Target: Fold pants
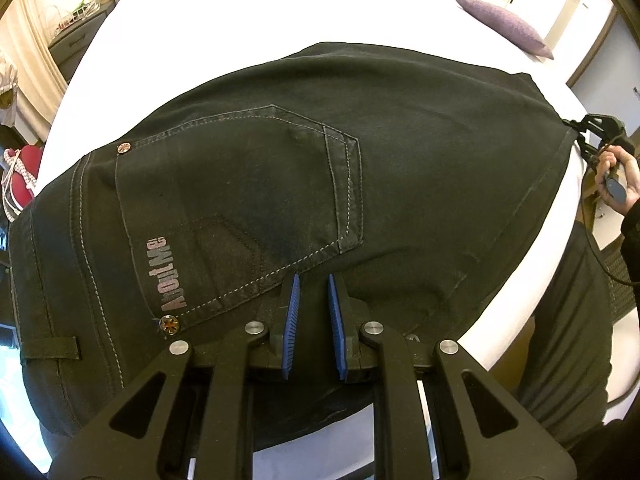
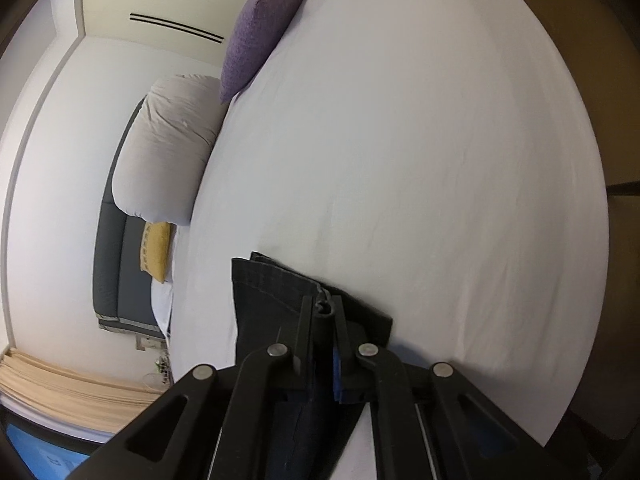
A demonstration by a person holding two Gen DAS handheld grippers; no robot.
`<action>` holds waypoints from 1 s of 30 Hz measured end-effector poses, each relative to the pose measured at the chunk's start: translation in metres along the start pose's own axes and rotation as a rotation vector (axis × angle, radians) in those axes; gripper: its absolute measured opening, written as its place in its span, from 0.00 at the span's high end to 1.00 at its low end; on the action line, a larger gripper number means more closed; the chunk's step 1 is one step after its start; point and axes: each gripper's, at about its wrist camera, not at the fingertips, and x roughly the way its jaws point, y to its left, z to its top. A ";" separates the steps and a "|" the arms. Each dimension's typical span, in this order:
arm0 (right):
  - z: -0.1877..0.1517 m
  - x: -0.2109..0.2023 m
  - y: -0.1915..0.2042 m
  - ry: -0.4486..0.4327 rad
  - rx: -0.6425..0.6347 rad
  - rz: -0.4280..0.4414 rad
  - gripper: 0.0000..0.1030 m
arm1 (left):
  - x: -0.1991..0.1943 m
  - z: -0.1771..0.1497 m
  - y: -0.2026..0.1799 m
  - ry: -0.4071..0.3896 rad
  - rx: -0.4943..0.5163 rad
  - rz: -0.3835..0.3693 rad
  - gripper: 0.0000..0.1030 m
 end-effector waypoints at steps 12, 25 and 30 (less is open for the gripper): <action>0.013 -0.039 0.040 -0.125 -0.251 -0.256 0.63 | -0.006 -0.017 0.023 -0.065 -0.089 -0.087 0.86; -0.134 0.111 0.170 0.568 -0.617 -0.052 0.85 | -0.012 -0.028 0.028 -0.082 -0.112 -0.084 0.85; -0.076 0.143 0.139 0.407 -0.507 -0.139 1.00 | -0.013 -0.029 0.035 -0.090 -0.118 -0.099 0.86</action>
